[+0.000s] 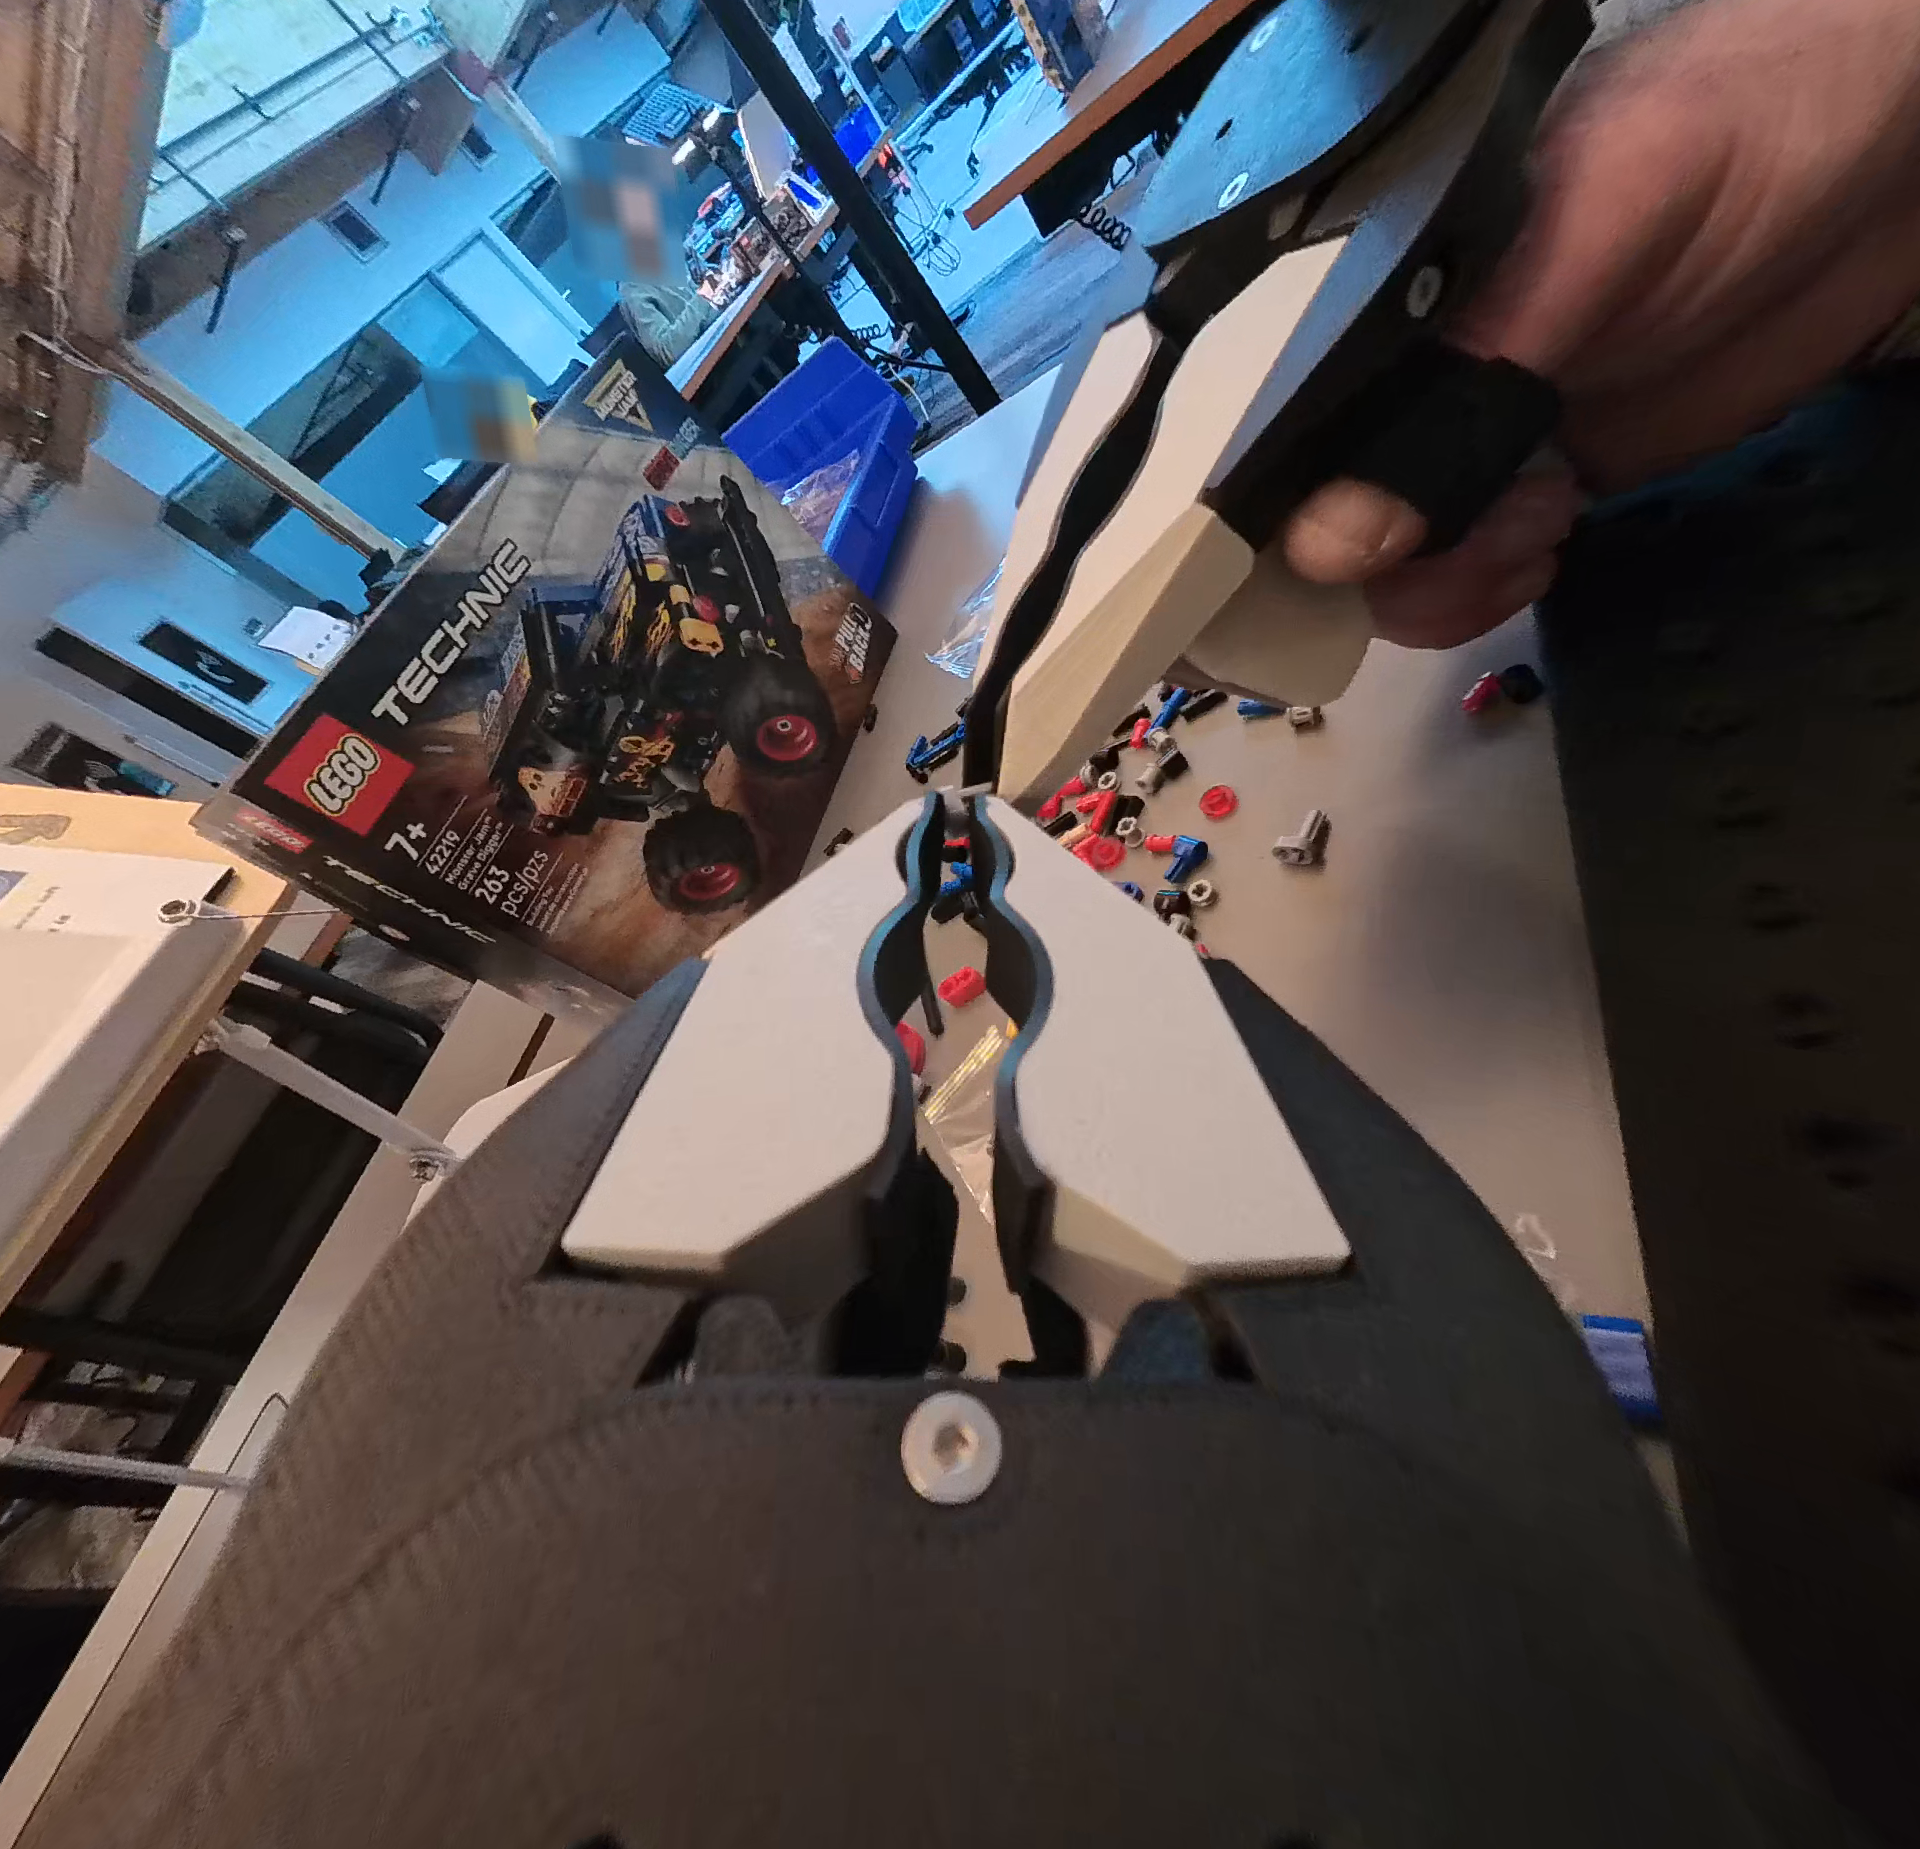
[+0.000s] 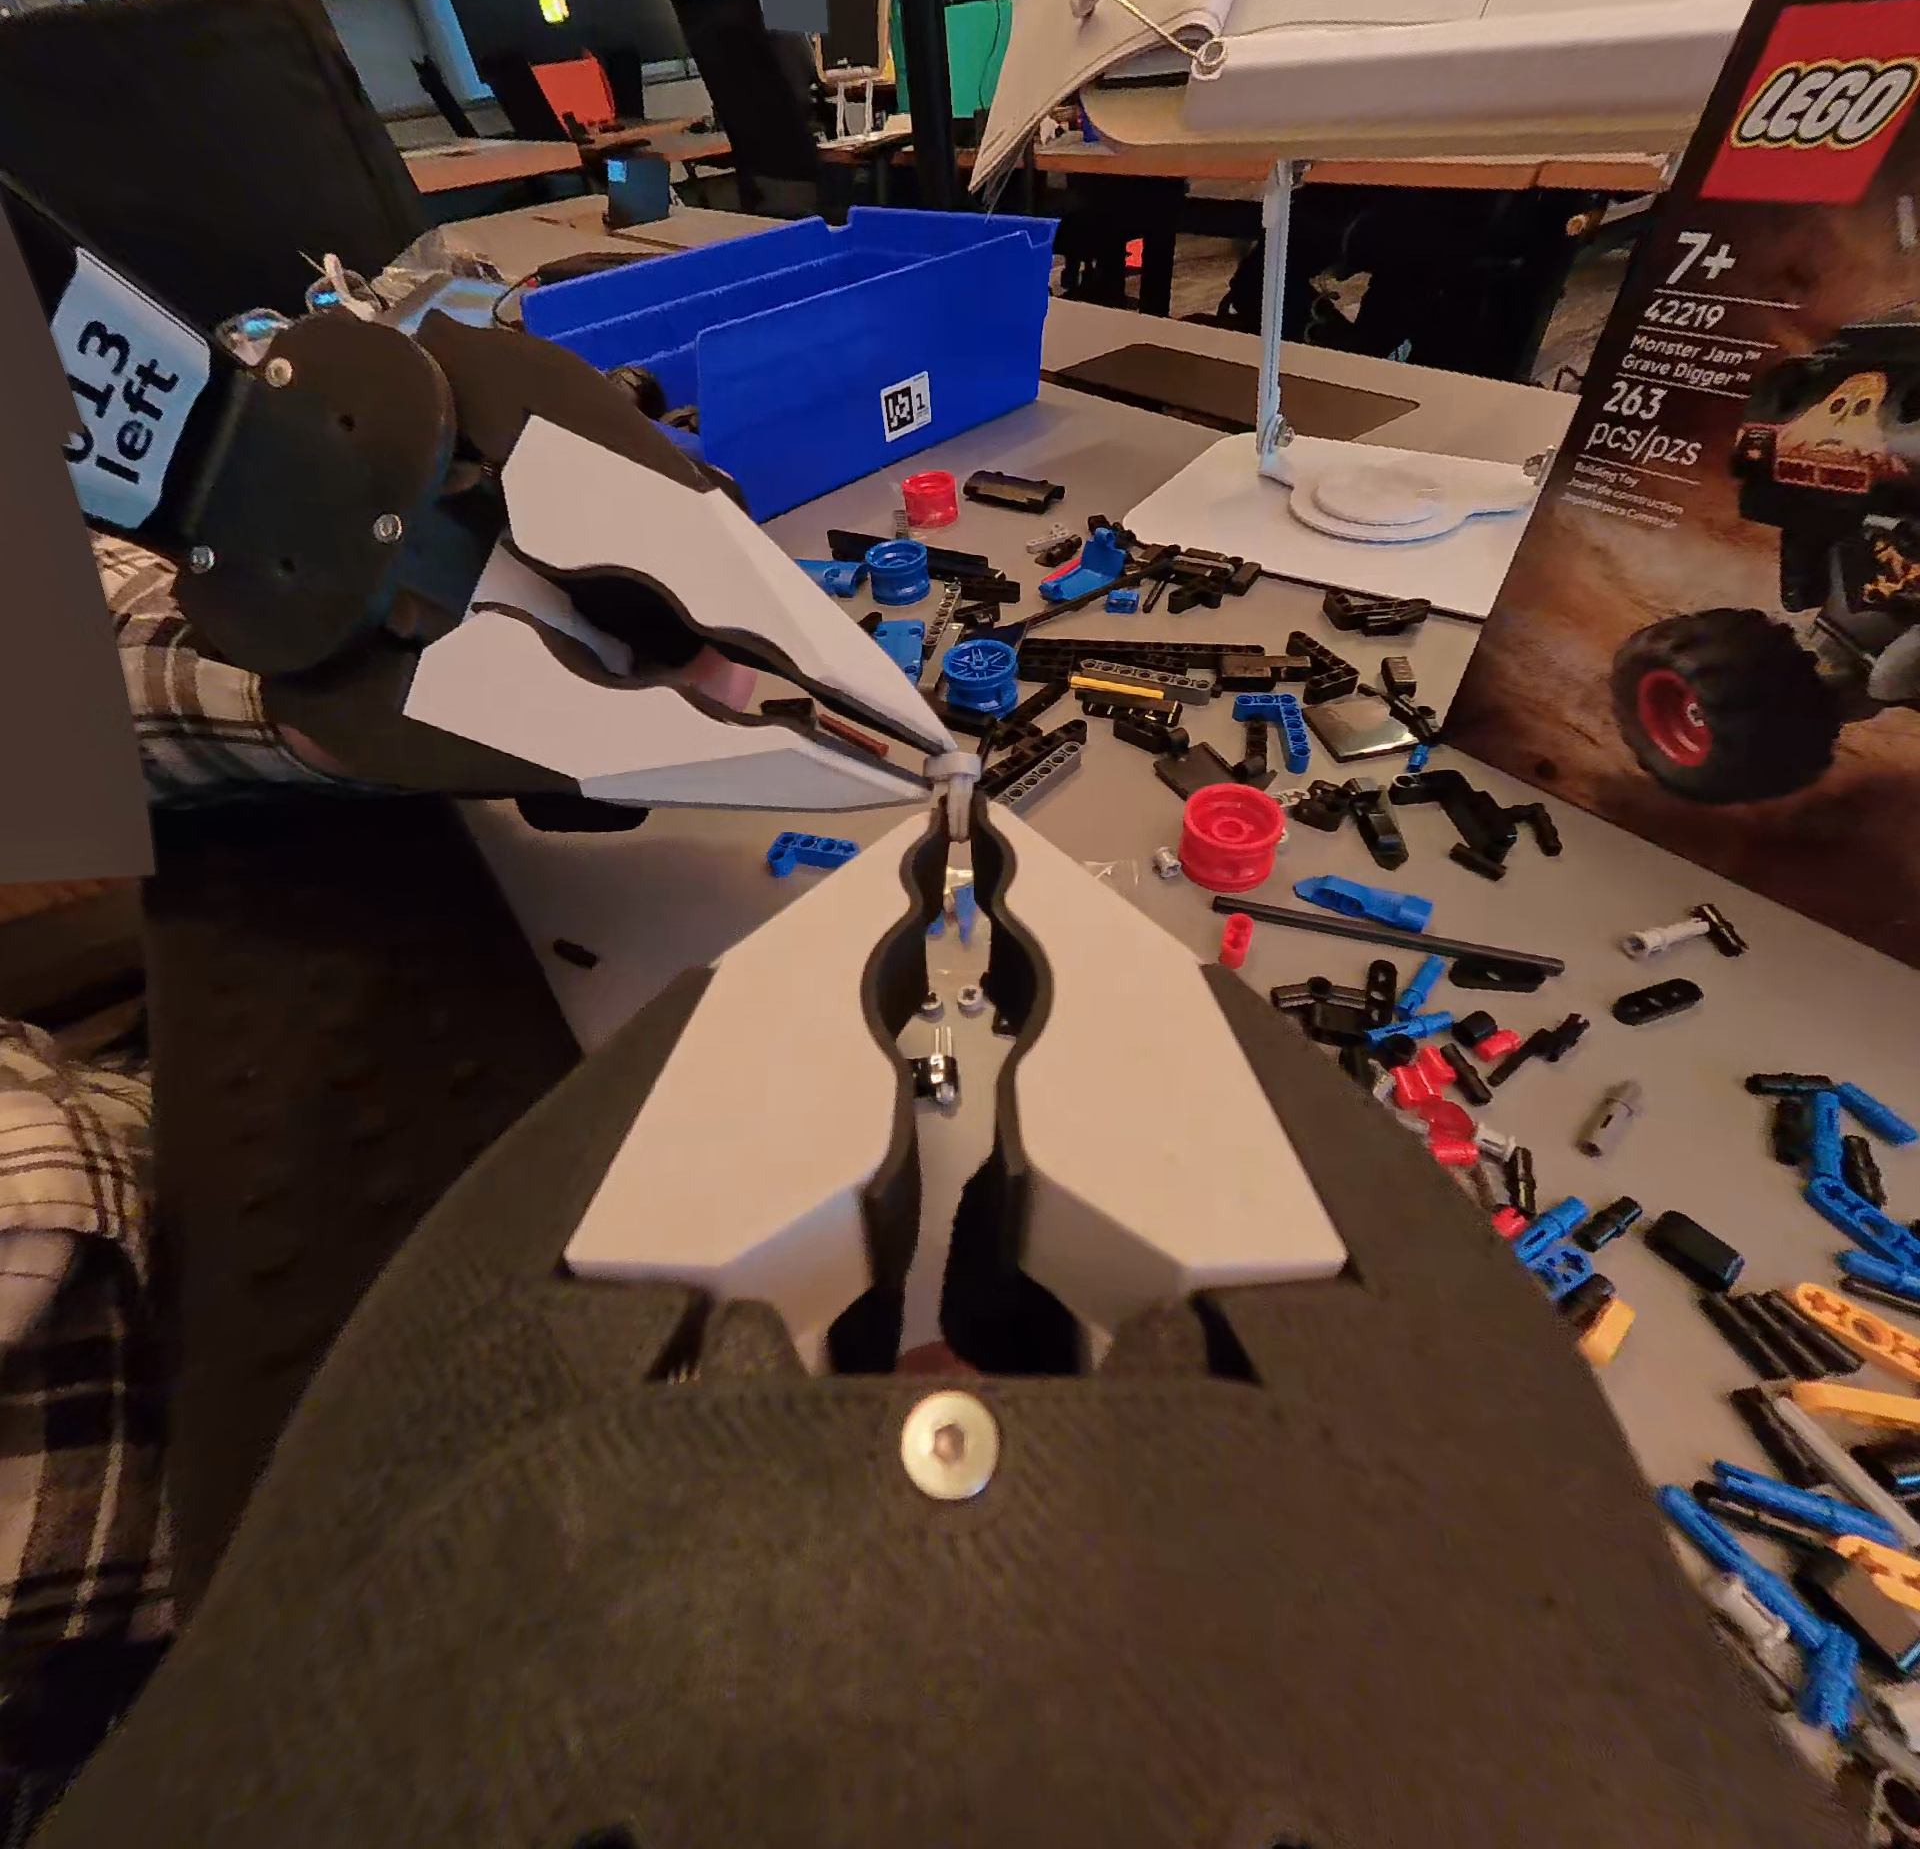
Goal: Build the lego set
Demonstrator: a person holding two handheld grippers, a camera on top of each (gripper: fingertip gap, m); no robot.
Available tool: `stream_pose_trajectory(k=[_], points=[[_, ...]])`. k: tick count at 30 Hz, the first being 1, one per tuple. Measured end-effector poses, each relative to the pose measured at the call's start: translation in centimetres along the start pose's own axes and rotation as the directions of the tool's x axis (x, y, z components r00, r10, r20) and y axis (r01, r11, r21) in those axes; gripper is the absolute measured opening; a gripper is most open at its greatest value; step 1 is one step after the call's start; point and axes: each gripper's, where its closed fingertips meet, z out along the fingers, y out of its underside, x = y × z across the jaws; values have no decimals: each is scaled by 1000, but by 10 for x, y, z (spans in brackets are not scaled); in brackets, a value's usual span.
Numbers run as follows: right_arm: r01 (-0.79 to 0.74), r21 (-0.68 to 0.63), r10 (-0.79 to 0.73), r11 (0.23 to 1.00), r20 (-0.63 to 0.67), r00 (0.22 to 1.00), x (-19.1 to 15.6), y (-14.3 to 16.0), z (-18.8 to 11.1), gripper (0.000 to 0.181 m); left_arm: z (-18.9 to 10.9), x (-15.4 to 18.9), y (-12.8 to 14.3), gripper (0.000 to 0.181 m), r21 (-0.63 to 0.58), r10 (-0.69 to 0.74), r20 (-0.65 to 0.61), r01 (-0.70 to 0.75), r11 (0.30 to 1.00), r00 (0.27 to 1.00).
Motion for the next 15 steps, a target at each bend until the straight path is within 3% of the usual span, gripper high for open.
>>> stream_pose_trajectory(k=[15], points=[[133, -36, -134, 990, -26, 991, 4, 9, 3, 3, 0, 6, 11, 6, -21, -116, -105, 115, 993, 988]])
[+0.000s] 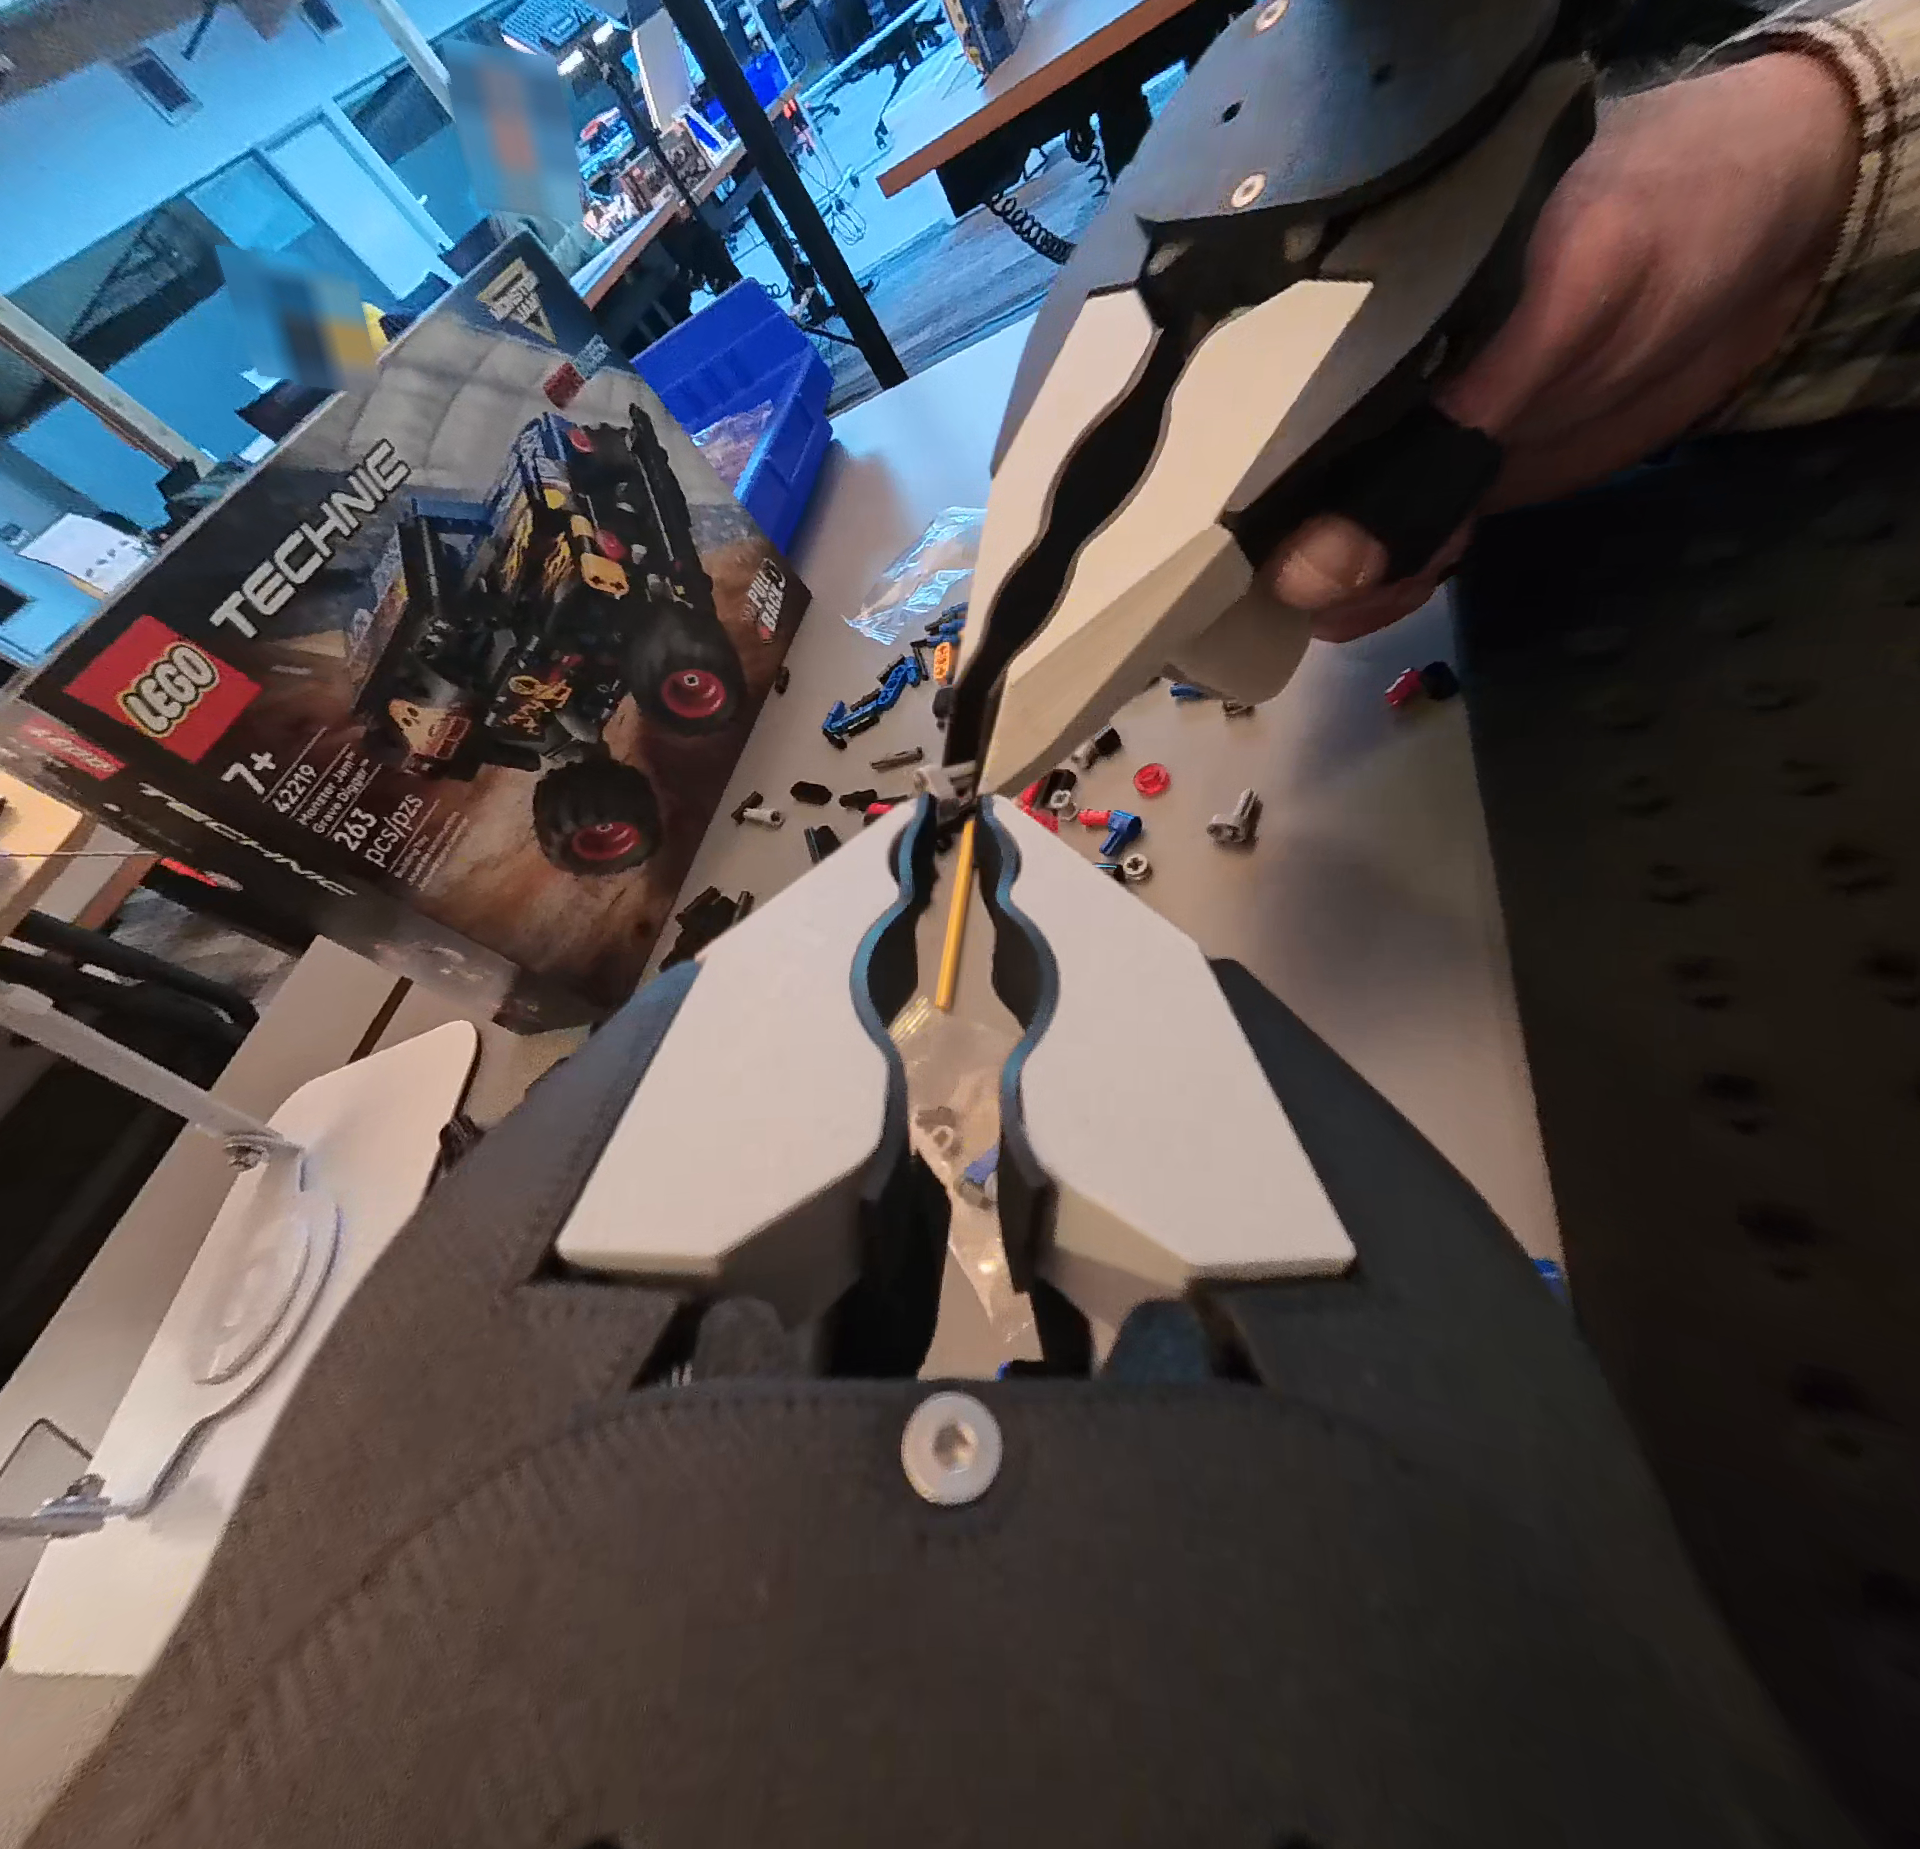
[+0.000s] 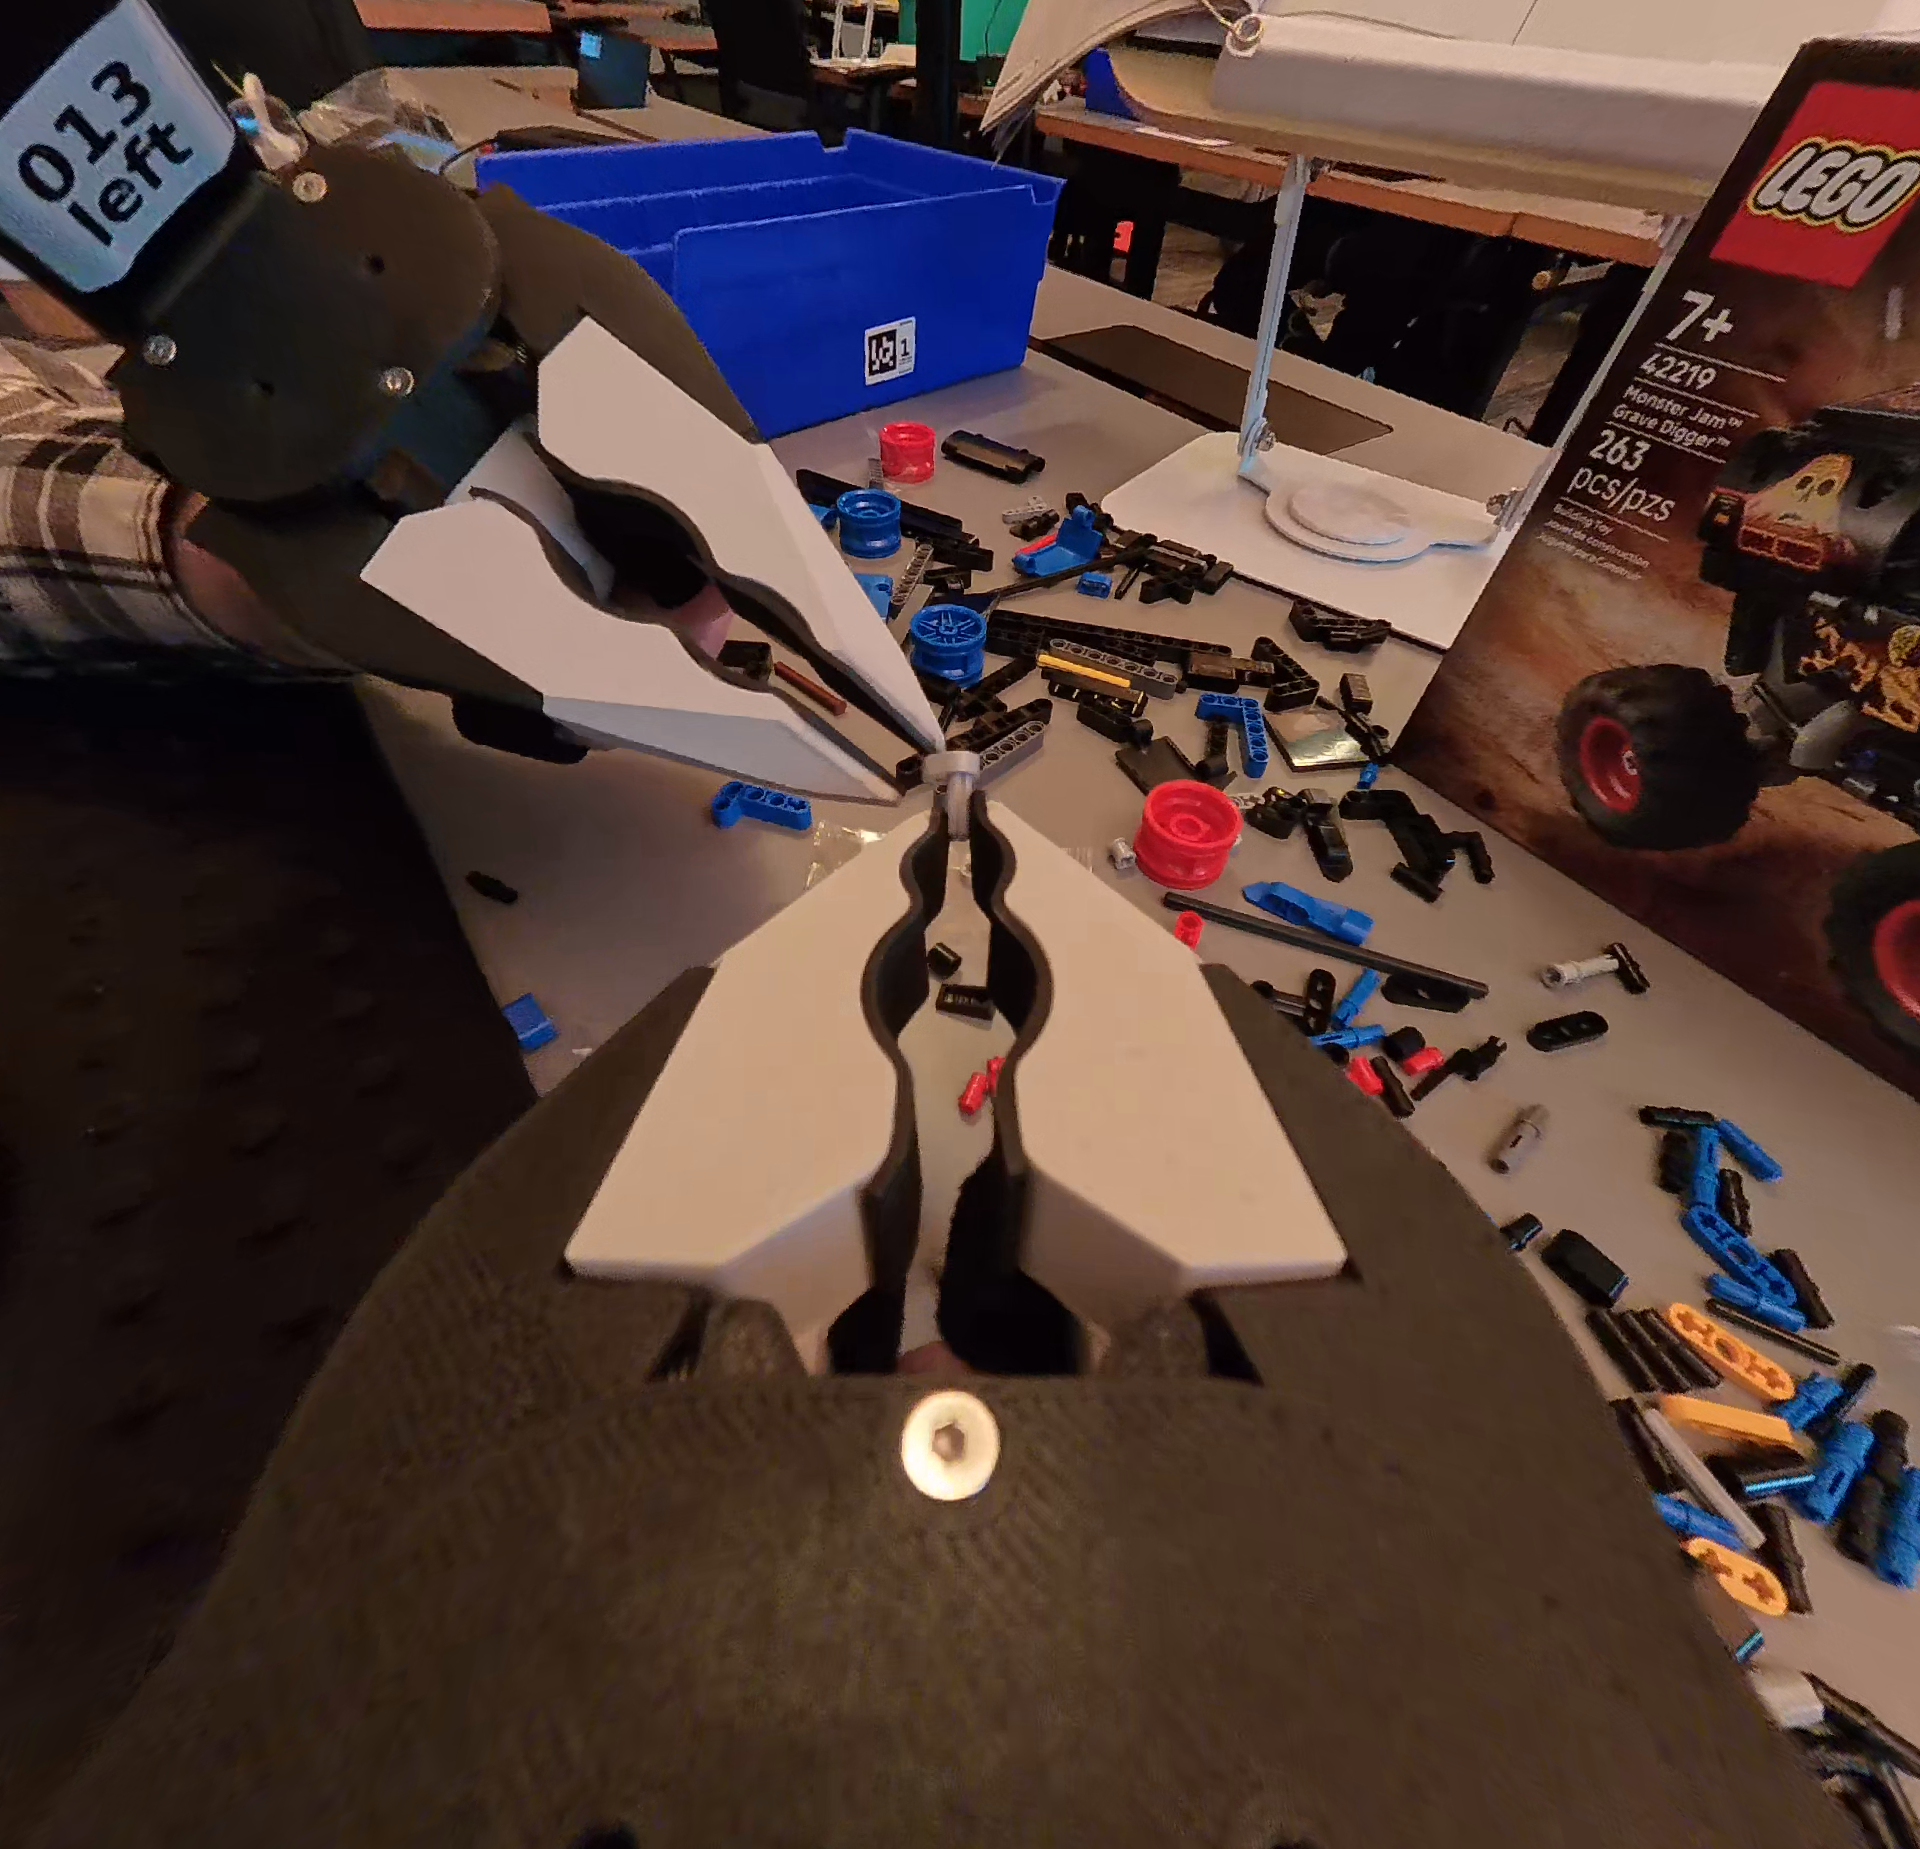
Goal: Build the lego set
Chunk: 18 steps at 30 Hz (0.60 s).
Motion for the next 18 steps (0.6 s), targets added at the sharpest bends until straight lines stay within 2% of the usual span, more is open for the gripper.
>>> stream_pose_trajectory(k=[13, 18], points=[[22, 4, -22, 1000, 2, 1000, 0, 1, -1, 3, -2, -2, -1, 0, 11, -3, 7, 2, 1000, 1000], [76, 22, -76, 997, -5, 997, -1, -2, -2, 3, -5, -6, -3, 15, 33, -90, -34, 91, 995, 995]])
